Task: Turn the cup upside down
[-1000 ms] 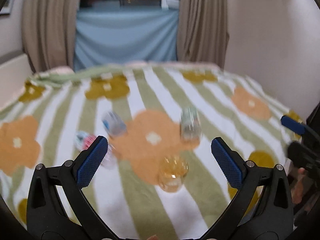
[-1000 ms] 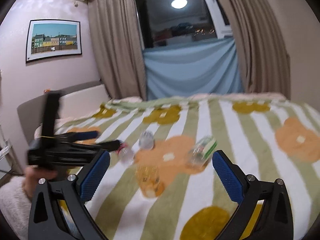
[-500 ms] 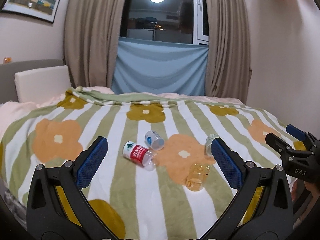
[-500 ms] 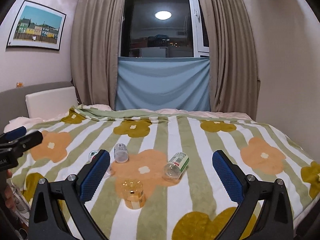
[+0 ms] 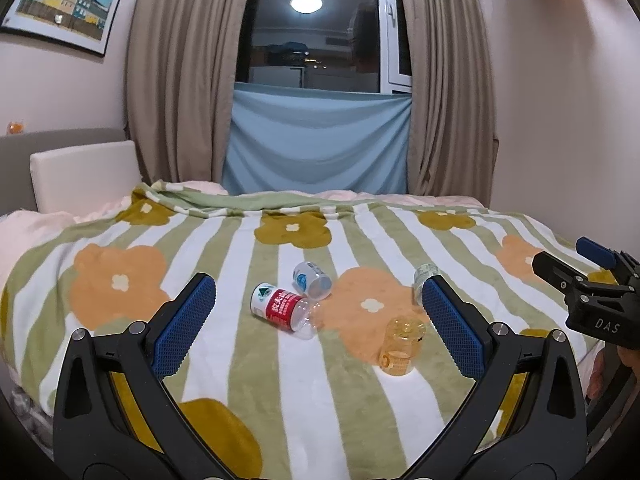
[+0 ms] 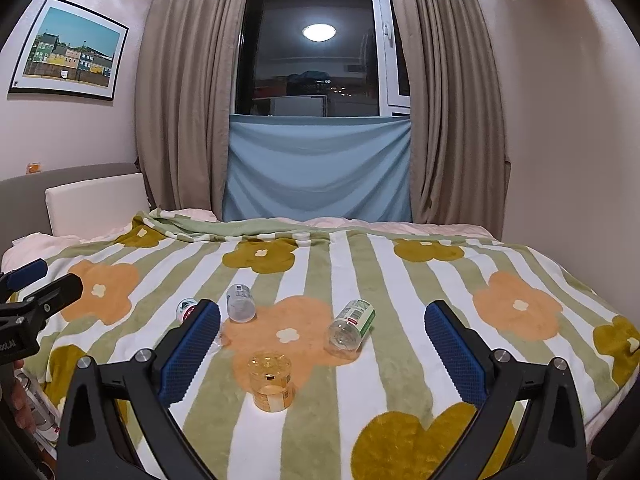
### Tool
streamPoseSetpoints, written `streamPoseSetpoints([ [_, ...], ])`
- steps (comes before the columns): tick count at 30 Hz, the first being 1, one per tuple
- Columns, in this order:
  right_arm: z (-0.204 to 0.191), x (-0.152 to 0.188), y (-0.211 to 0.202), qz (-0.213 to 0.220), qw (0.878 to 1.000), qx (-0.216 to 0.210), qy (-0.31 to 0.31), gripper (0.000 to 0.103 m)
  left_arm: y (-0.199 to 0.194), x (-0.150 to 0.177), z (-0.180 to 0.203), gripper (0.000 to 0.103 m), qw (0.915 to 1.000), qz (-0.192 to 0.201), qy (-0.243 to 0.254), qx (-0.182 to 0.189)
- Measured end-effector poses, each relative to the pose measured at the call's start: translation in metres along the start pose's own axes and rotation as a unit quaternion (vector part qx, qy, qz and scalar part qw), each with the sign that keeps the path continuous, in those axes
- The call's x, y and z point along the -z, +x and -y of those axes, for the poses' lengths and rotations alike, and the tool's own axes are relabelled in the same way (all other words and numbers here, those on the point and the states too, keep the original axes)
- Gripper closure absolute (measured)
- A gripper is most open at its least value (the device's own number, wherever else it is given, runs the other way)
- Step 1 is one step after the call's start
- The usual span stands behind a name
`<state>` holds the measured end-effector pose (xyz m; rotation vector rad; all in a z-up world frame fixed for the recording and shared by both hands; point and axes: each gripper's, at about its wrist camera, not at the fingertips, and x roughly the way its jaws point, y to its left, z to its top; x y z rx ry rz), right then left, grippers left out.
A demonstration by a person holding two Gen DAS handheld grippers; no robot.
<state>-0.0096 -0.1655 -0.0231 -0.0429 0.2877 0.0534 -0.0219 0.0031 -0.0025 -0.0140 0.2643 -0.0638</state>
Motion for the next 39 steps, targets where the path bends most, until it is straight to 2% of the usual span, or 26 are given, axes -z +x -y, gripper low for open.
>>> streamPoseSetpoints([
  [39,-0.0036,-0.0022,-0.0001,-0.002,1.000,0.003,0.005,0.001,-0.0070,-0.0024,0.0035,0.000,0.9999,0.012,0.005,0.000],
])
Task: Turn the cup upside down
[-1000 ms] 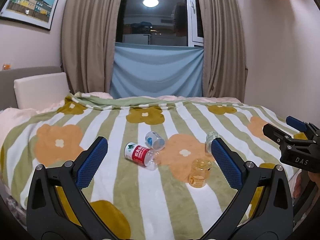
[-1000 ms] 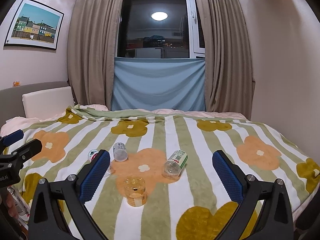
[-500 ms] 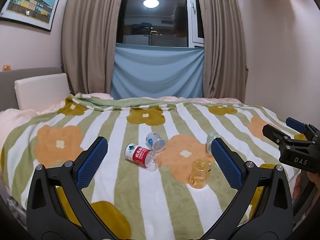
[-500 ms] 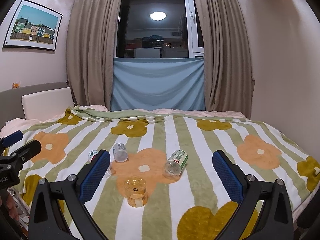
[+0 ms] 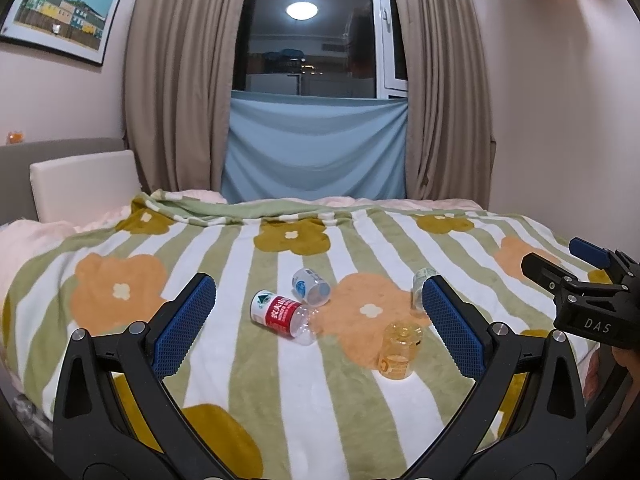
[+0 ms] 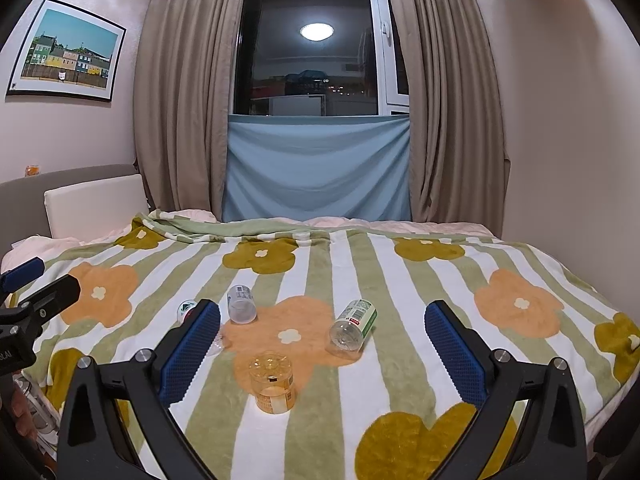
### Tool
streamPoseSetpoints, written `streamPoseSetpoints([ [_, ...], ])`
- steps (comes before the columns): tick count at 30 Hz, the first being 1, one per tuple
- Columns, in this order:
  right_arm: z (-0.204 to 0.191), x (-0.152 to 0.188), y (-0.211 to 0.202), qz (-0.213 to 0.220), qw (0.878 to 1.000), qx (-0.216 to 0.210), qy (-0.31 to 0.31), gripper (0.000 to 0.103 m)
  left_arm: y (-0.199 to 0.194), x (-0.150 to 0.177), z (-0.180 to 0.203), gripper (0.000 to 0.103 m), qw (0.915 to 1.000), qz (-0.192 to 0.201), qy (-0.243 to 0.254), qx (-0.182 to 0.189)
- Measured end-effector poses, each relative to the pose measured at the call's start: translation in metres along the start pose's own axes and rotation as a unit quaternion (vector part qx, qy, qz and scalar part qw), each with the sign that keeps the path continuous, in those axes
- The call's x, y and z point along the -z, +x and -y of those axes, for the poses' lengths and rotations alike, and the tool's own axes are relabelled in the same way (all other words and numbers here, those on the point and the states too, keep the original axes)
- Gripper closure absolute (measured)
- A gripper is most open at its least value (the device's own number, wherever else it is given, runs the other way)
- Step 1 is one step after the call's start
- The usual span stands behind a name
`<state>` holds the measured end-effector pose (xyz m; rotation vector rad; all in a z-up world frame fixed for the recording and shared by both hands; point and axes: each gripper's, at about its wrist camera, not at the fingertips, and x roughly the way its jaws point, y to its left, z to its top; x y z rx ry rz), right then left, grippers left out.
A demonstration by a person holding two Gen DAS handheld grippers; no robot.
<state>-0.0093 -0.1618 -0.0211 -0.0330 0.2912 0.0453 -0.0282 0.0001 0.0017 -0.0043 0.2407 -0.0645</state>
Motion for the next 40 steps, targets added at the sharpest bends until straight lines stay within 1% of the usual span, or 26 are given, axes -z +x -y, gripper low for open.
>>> streamPoseSetpoints([
  [16,-0.0029,-0.0009,0.0004,0.000,1.000,0.000,0.000,0.001,-0.0004,-0.0011,0.0002,0.000,1.0000,0.003,0.001,0.004],
  [20,-0.0027,-0.0007,0.0008,-0.001,1.000,0.000,-0.001,0.001,0.0008,-0.0024,0.0020,0.000,0.9999,0.004,0.010,-0.004],
  [25,-0.0035,-0.0016,0.0009,-0.001,1.000,0.001,0.000,0.001,0.0007,-0.0027,0.0055,0.000,0.9999,0.006,0.015,-0.001],
  [30,-0.0029,-0.0006,0.0005,0.002,1.000,0.000,-0.002,0.001,-0.0031,-0.0033,0.0044,0.000,0.9998,0.018,0.005,-0.001],
  [34,-0.0043,-0.0003,0.0001,0.001,1.000,-0.001,-0.001,0.001,-0.0047,-0.0045,0.0033,0.000,0.9996,0.024,-0.001,-0.010],
  [38,-0.0042,0.0001,0.0000,0.001,1.000,-0.001,-0.002,0.001,-0.0061,-0.0042,0.0027,0.000,0.9995,0.032,-0.007,-0.002],
  [40,-0.0041,0.0000,-0.0001,0.001,1.000,0.000,-0.001,0.001,-0.0073,-0.0037,0.0036,0.000,0.9993,0.037,-0.004,-0.008],
])
